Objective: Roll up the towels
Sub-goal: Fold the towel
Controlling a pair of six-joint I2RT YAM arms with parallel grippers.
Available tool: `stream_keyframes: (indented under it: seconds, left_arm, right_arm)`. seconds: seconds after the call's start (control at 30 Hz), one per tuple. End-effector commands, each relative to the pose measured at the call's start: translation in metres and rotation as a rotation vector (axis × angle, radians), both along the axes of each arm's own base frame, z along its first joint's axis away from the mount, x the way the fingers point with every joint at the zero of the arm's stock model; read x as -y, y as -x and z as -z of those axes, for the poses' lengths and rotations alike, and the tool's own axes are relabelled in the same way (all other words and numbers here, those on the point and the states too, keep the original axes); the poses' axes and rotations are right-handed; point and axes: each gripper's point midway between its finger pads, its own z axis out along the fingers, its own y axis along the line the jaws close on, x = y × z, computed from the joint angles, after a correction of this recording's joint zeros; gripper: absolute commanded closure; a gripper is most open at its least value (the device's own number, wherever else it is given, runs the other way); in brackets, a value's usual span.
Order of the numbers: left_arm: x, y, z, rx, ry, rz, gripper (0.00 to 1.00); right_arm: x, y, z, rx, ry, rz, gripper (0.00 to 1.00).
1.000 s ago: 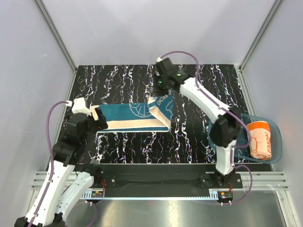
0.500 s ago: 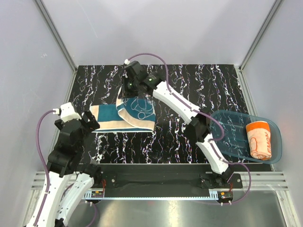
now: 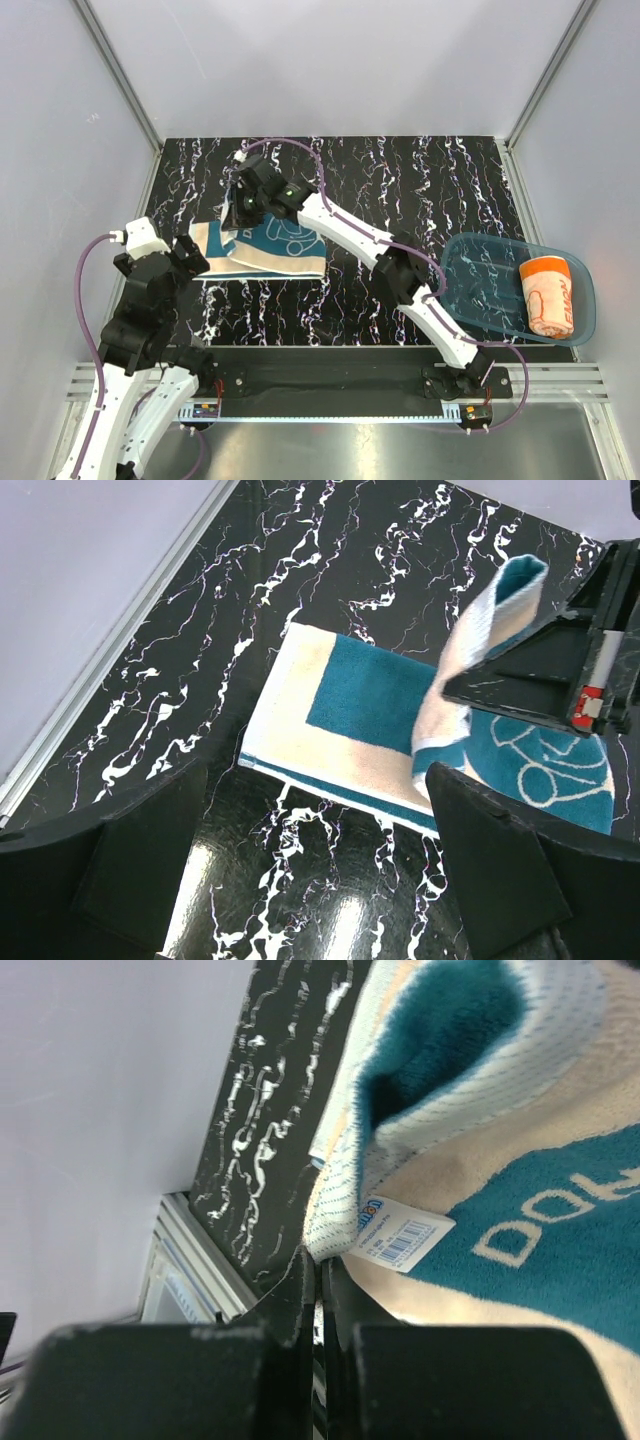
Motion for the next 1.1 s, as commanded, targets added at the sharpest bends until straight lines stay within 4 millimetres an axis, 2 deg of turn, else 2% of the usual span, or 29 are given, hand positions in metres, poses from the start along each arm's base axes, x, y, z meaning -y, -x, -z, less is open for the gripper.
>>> stream_keyframes:
  seconds: [0.0,0.3,0.6,0.67,0.7,0.77,0.8,0.87,0.93,1.0,1.03,1.07]
  left_arm:
    - [-0.005,-0.003,-0.009,0.042,0.004,-0.032,0.01]
    - [-0.003,-0.004,-0.008,0.037,0.003,-0.022,0.01]
    - [-0.003,-0.004,-0.007,0.031,-0.001,-0.023,0.01]
    - [-0.004,-0.004,-0.006,0.028,-0.003,-0.026,0.01]
    - [-0.004,-0.004,-0.006,0.027,-0.003,-0.027,0.01]
    - [-0.005,-0.004,-0.006,0.026,-0.006,-0.033,0.01]
    - [-0.006,-0.004,-0.006,0.026,-0.008,-0.037,0.01]
    - [-0.007,-0.003,-0.006,0.024,-0.01,-0.042,0.01]
    - [-0.008,-0.002,-0.007,0.021,-0.015,-0.045,0.01]
    - [-0.007,0.001,-0.01,0.016,-0.018,-0.033,0.01]
    - [-0.006,0.002,-0.022,0.042,-0.004,-0.026,0.01]
    - [-0.004,0.003,-0.033,0.065,0.011,-0.012,0.01]
  right_arm:
    - [-0.028,0.005,-0.041,0.053,-0.159,-0.046,1.0]
    - [-0.047,0.004,-0.026,0.043,-0.211,-0.053,1.0]
    - [-0.066,-0.005,0.0,0.006,-0.27,-0.036,0.99]
    - [-0.071,-0.008,0.001,0.005,-0.301,-0.03,0.91]
    - [-0.074,-0.008,0.008,-0.001,-0.307,-0.033,0.83]
    - [-0.081,-0.007,0.007,-0.009,-0.35,-0.048,0.56]
    - [-0.084,-0.006,0.015,-0.016,-0.357,-0.057,0.35]
    - [-0.09,0.0,0.008,-0.013,-0.406,-0.097,0.02]
    - [-0.092,0.006,0.003,0.003,-0.425,-0.134,0.0]
    - [-0.085,0.006,-0.012,0.049,-0.413,-0.148,0.0]
    - [-0.08,0.0,-0.017,0.076,-0.403,-0.129,0.0]
    - [-0.07,-0.002,-0.056,0.127,-0.431,-0.114,0.0]
